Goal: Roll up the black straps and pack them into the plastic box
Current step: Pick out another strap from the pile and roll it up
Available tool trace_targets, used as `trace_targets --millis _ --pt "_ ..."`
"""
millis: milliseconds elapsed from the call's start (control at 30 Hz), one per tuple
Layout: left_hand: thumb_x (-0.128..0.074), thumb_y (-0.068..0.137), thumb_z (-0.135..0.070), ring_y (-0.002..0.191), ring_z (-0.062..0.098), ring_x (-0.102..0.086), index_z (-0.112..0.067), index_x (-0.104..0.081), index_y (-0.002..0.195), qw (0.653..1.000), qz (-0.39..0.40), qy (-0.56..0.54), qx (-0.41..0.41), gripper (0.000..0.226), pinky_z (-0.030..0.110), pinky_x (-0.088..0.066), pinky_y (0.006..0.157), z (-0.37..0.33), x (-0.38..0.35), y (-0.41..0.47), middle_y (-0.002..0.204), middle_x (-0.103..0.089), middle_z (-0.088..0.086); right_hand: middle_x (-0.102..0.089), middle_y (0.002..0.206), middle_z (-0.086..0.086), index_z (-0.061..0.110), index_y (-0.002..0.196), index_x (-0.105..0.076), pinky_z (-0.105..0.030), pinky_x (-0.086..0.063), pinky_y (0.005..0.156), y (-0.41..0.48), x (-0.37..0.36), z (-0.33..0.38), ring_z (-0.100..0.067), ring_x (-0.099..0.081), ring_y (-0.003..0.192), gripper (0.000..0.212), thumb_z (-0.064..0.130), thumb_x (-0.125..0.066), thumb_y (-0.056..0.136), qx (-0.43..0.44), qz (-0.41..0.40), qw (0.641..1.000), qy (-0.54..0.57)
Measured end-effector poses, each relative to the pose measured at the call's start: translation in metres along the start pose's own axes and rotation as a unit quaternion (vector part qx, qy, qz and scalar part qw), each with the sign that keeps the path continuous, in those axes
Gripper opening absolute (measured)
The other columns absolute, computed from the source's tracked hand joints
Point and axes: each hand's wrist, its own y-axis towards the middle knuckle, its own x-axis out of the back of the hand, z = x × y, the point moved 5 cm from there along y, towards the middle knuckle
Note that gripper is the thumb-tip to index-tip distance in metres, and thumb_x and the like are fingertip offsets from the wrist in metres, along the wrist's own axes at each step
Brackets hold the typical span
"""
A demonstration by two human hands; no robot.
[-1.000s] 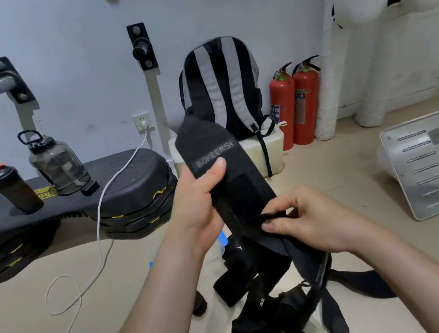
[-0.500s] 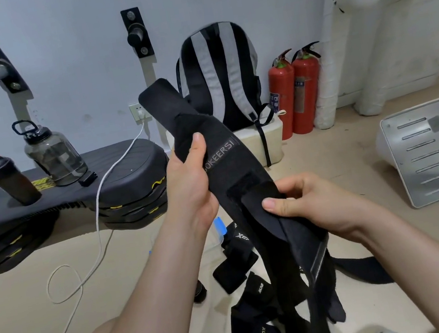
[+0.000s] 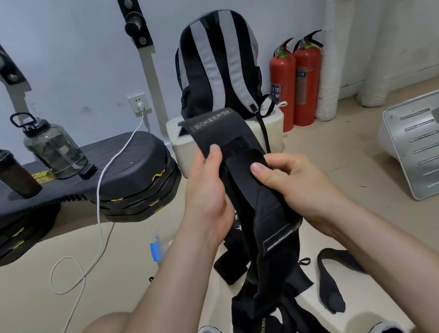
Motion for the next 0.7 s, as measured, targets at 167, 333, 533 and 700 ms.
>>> trace_targets --millis 167,333,533,700 --pt "-0.032 0.109 -0.018 0.108 0.024 -0.069 -0.019 -0.061 0.122 1.0 0.016 -0.011 -0.013 0.032 0.042 -0.055 0.093 -0.0034 -0.0033 -0.002 0.116 -0.072 0.008 -0.071 0.074 -0.003 0.014 0.074 -0.074 -0.03 -0.053 0.067 0.0018 0.0002 -0.0006 -0.015 -0.066 0.071 0.025 0.022 -0.064 0.096 0.008 -0.027 1.0 0.004" --pt "-0.031 0.109 -0.019 0.114 0.021 -0.067 -0.019 -0.056 0.133 0.999 0.027 0.005 -0.02 0.034 0.036 -0.055 0.092 -0.0032 -0.0069 -0.0058 0.124 -0.069 0.006 -0.059 0.071 -0.007 -0.002 0.078 -0.064 -0.033 -0.044 0.067 0.0036 -0.0035 -0.0031 -0.017 -0.056 0.069 0.038 0.03 -0.058 0.1 0.032 -0.033 0.998 -0.047" --pt "-0.032 0.109 -0.02 0.119 0.024 -0.065 -0.019 -0.052 0.139 0.999 0.035 0.013 -0.018 0.036 0.043 -0.051 0.102 -0.0045 -0.0083 -0.0059 0.129 -0.067 0.008 -0.06 0.083 -0.012 -0.005 0.093 -0.062 -0.038 -0.045 0.074 0.0057 -0.0067 -0.0018 -0.021 -0.057 0.079 0.043 0.037 -0.058 0.097 0.036 -0.005 0.999 -0.01" --pt "-0.034 0.108 -0.019 0.115 0.023 -0.066 -0.022 -0.058 0.129 0.998 0.025 0.052 -0.019 0.032 0.044 -0.051 0.102 -0.0051 -0.0087 -0.0059 0.124 -0.069 0.009 -0.06 0.084 -0.018 -0.008 0.093 -0.059 -0.041 -0.044 0.073 0.007 -0.0072 0.0015 -0.024 -0.056 0.078 0.047 0.039 -0.056 0.099 0.033 -0.009 0.999 -0.013"
